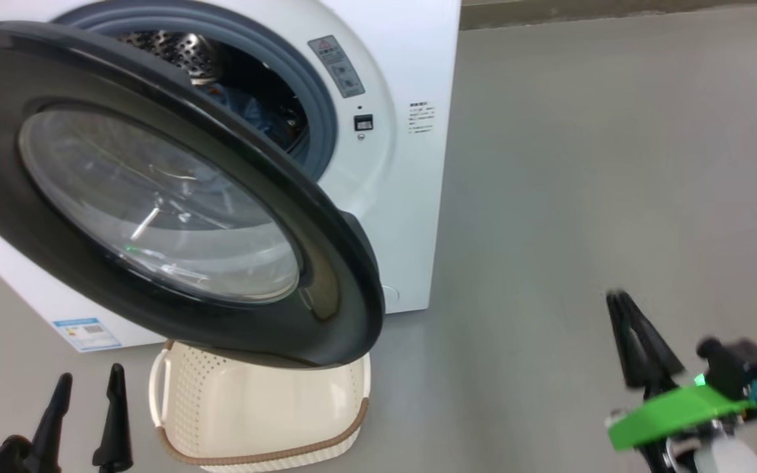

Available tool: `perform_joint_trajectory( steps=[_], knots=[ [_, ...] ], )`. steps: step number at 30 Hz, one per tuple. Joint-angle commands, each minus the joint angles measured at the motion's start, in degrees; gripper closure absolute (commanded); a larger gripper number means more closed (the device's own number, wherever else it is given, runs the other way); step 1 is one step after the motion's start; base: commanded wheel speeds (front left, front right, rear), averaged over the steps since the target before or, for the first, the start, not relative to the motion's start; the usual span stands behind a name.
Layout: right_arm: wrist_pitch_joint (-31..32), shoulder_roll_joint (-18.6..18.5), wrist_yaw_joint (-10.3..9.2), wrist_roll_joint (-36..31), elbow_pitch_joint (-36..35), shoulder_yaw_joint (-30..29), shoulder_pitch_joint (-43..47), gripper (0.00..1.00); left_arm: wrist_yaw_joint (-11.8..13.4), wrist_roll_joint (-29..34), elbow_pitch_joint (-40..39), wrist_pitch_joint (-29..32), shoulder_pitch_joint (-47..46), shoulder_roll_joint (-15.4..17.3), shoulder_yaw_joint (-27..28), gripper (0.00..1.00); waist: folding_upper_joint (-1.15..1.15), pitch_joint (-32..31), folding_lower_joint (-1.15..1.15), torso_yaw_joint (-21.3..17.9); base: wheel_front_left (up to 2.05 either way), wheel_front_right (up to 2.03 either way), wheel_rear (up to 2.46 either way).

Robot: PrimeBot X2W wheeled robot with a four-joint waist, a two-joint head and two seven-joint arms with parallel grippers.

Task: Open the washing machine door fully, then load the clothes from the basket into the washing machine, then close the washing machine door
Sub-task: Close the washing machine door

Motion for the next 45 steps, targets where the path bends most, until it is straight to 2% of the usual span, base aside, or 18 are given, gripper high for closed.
perform_joint_trajectory(
  steps=[1,6,12,17,21,26,33,39,45],
  knots=[
    [-0.3,-0.8,0.08,0.8,-1.7,1.7,-2.6,1.0,-0.2,0.4,-1.8,-0.4,-1.0,0.8,2.4,0.0,0.0,-0.1,0.0,0.5,0.0,0.0,0.0],
    [-0.3,-0.7,0.08,2.4,-4.2,3.2,-8.8,1.0,-0.2,0.8,-3.5,-0.4,-0.5,-0.9,3.3,0.0,0.0,-0.4,0.0,2.1,0.0,0.0,0.0],
    [-0.3,1.2,0.08,4.5,-12.2,4.6,-16.6,1.0,-0.2,1.6,-6.4,-0.4,-0.1,-2.1,4.0,0.0,0.0,-0.9,0.0,4.2,0.0,0.0,0.0],
    [-0.3,2.8,0.08,5.9,-17.9,11.2,-19.9,1.0,-0.2,2.3,-8.5,-0.4,-0.2,-2.7,3.4,0.0,0.0,-1.3,0.0,6.4,0.0,0.0,0.0],
    [-0.3,3.9,0.08,7.1,-18.9,18.1,-20.2,1.0,-0.2,2.6,-9.4,-0.4,0.1,-3.3,3.3,0.0,0.0,-1.6,0.0,8.1,0.0,0.0,0.0],
    [-0.3,4.7,0.08,8.4,-13.7,27.7,-17.0,1.0,-0.2,2.7,-9.1,-0.4,0.6,-4.1,2.9,0.0,0.0,-1.7,0.0,10.3,0.0,0.0,0.0],
    [-0.3,5.1,0.08,9.3,-4.4,34.6,-13.2,1.0,-0.2,2.4,-8.6,-0.4,0.8,-4.6,2.1,0.0,0.0,-0.8,0.0,12.0,0.0,0.0,0.0],
    [-0.3,4.8,0.08,8.5,1.3,35.4,-12.6,1.0,-0.2,2.1,-8.2,-0.4,0.2,-4.9,1.6,0.0,0.0,0.3,0.0,12.6,0.0,0.0,0.0],
    [-0.3,4.5,0.08,7.8,5.5,32.2,-13.1,1.0,-0.2,1.9,-7.8,-0.4,-0.7,-5.0,0.9,0.0,0.0,1.4,0.0,13.0,0.0,0.0,0.0]
  ],
)
